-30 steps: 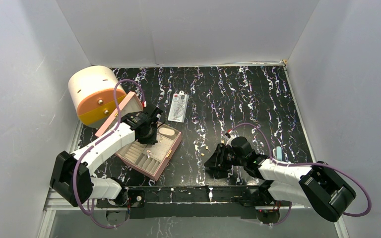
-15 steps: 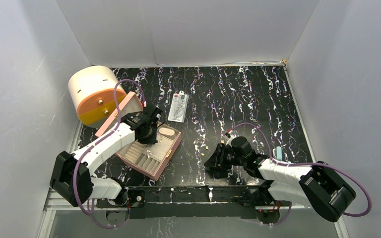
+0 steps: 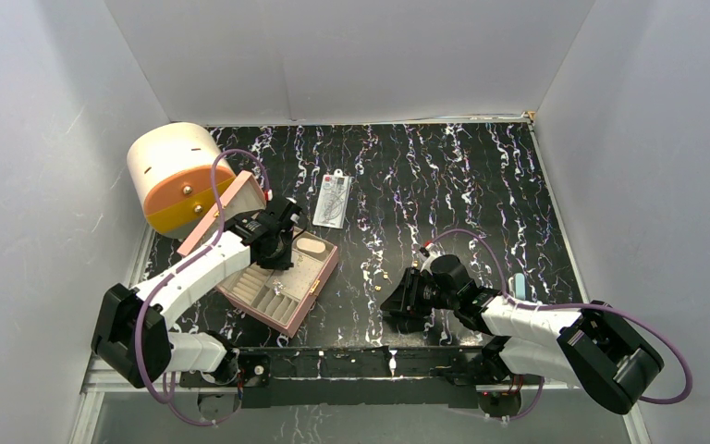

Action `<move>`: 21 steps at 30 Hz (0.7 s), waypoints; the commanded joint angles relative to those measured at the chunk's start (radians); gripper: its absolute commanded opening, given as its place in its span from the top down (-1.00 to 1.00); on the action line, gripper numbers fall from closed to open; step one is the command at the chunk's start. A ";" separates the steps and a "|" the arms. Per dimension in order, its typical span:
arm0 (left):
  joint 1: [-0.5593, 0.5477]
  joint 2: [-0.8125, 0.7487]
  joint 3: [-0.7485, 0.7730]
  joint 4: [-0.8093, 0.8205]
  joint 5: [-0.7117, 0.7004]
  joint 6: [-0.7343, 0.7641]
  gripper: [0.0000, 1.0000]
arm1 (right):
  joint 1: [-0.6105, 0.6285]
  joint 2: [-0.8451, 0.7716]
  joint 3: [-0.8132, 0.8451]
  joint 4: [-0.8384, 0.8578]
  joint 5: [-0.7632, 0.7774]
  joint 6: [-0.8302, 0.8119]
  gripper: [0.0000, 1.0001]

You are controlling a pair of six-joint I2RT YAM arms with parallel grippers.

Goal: Organize the mixed jewelry

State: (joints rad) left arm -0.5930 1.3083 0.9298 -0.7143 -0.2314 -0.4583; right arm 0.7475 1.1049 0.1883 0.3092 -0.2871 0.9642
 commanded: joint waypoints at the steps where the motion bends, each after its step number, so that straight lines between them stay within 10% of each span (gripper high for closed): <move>1: -0.004 -0.011 -0.025 -0.001 0.030 -0.004 0.72 | 0.003 -0.014 0.026 -0.030 0.034 -0.027 -0.01; 21: -0.004 -0.032 -0.042 0.033 0.060 -0.015 0.51 | 0.003 -0.020 0.038 -0.047 0.042 -0.030 -0.01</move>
State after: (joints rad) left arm -0.5926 1.2957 0.9222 -0.6991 -0.2165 -0.4568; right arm 0.7475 1.0985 0.1963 0.2859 -0.2779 0.9611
